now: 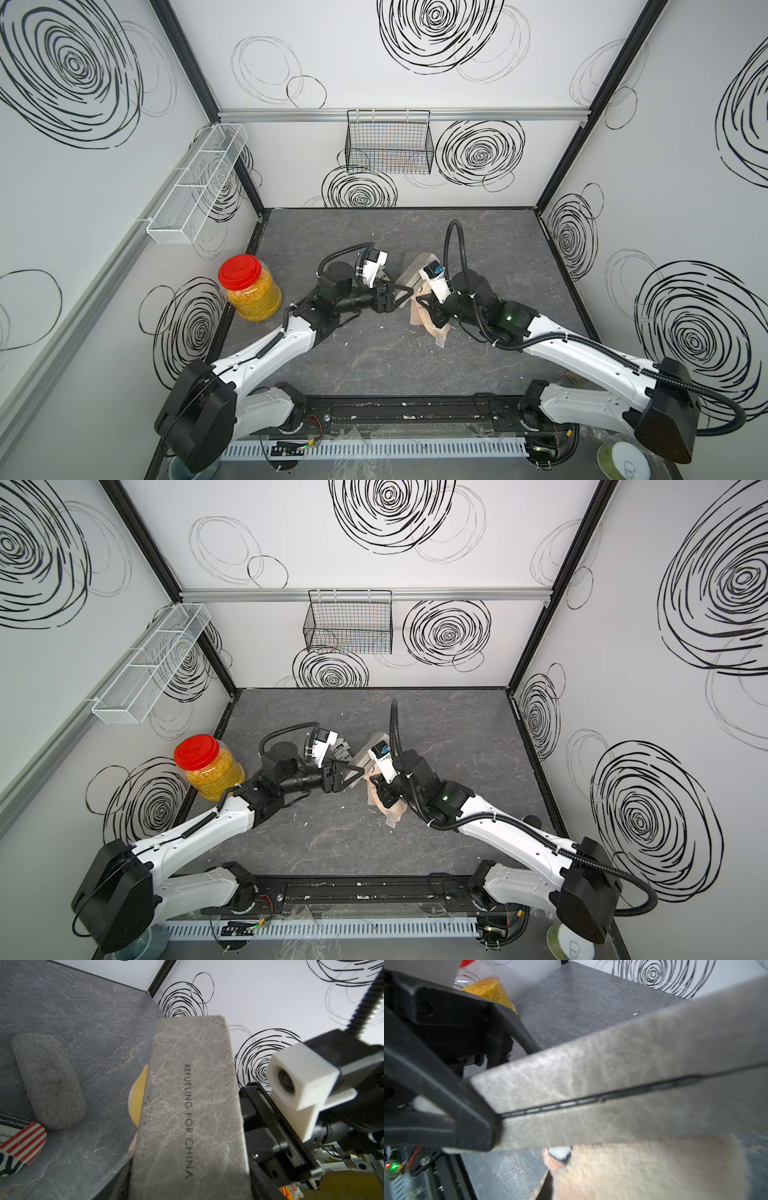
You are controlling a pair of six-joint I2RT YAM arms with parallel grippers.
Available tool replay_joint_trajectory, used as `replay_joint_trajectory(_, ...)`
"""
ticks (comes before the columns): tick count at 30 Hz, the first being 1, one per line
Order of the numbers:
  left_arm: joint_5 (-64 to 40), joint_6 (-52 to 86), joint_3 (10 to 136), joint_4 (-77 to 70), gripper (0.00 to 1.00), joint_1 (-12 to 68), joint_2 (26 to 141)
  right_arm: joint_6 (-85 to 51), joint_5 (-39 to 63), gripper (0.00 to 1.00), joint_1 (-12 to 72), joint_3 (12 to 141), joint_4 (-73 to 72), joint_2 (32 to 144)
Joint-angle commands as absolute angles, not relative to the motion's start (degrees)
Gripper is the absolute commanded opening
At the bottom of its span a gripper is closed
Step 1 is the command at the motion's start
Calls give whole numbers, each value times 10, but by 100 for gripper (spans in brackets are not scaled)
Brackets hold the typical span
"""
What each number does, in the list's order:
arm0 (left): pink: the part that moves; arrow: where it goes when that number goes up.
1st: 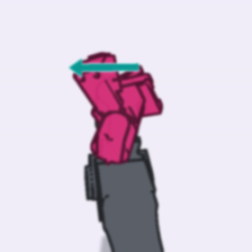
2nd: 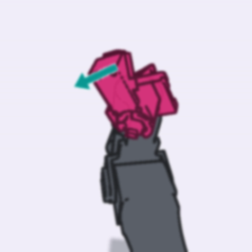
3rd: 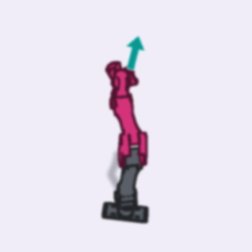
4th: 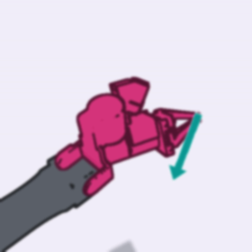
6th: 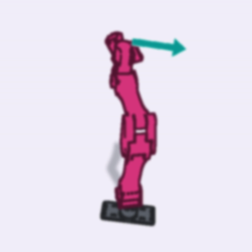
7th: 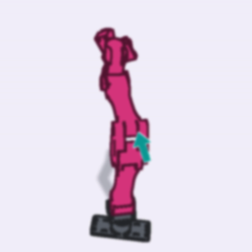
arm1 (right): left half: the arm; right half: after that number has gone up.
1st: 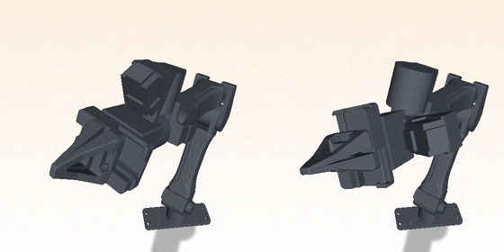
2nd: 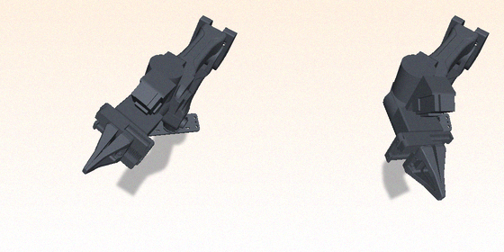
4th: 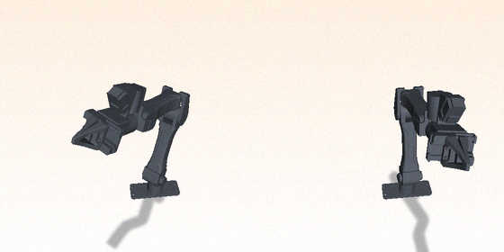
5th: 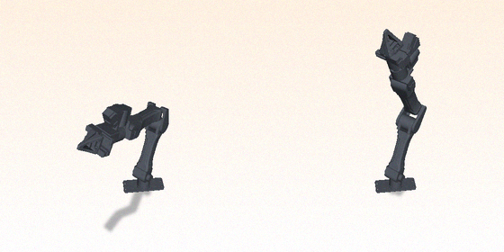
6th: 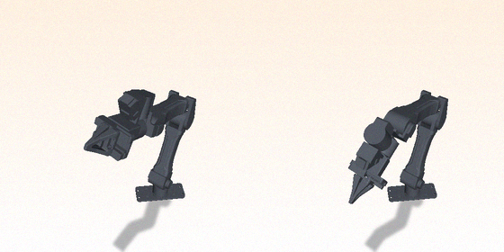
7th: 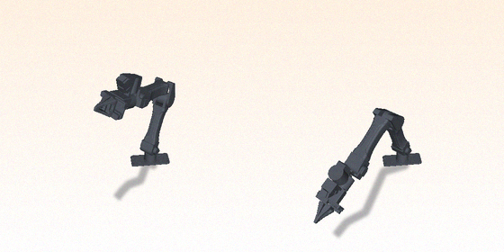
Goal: Wipe the eyeglass case
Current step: Wipe the dirt from the eyeglass case.
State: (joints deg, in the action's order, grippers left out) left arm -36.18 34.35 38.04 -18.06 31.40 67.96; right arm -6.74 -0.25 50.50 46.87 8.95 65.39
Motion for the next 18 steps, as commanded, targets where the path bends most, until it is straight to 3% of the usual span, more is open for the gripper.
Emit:
replay_joint_trajectory(1,-363,346,385,-227,60,319,678,-87,-109,14,498,474,58,638)
replay_joint_trajectory(11,-334,354,374,-229,59,338,676,-62,-14,15,475,480,49,647)
replay_joint_trajectory(18,-341,357,388,-233,59,340,679,-72,-47,15,511,466,36,648)
